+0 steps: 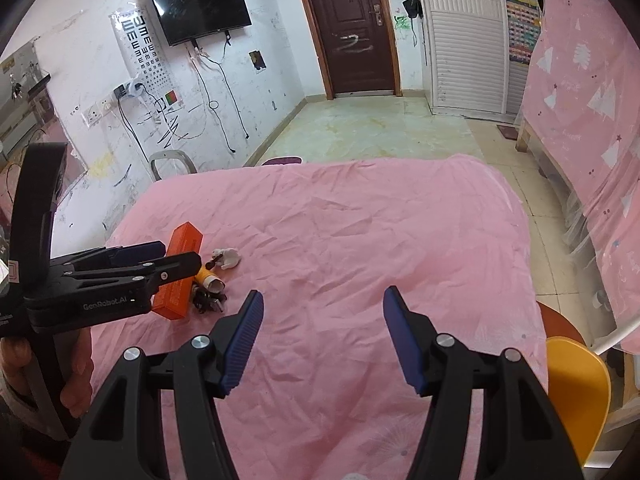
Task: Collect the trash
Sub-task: 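Grasp the orange block with the left tool while the right tool grasps the black cable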
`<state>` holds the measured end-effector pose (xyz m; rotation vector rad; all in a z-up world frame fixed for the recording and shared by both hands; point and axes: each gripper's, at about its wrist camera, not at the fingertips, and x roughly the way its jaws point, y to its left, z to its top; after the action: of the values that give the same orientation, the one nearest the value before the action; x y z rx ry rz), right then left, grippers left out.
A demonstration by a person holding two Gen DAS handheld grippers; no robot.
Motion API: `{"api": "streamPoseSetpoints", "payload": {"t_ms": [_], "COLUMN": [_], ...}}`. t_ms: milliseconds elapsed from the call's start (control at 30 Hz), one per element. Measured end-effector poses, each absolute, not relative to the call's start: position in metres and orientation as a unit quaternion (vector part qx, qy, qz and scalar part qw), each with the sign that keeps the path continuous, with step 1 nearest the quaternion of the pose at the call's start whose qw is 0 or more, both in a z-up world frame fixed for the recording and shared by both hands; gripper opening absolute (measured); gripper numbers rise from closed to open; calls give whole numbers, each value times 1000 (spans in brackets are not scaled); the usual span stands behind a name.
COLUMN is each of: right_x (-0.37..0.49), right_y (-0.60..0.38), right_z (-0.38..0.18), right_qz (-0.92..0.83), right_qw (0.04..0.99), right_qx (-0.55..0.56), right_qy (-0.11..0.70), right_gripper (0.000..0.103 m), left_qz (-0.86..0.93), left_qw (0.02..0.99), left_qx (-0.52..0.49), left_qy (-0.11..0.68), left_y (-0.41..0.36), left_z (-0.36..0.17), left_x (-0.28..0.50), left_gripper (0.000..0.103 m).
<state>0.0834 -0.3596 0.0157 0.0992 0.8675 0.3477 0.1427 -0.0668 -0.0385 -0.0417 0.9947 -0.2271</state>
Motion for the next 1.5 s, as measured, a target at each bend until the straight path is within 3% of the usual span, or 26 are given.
{"api": "streamPoseSetpoints", "payload": {"t_ms": [167,333,933,1500], "right_x": [86,86,95,99], "right_y": [-348,-334,-246,-208], "right_z": [13,12,0,-10], "right_qz": [171,180,288,311], "right_qw": [889,886,846,828], "right_qx": [37,25,-29,-98], "right_qy": [423,426,447,457], "right_gripper": [53,53,53,50], "left_qz": [-119,-137,-109,-111], "left_qw": [863,862,887,882], "left_qx": [-42,-58,-124,-135], "left_qy": [489,485,430,437], "left_y": [-63,-57,6,15], "left_z": [-51,-54,-24,-31], "left_x": [148,152,149,156], "left_gripper": [48,22,22,22]}}
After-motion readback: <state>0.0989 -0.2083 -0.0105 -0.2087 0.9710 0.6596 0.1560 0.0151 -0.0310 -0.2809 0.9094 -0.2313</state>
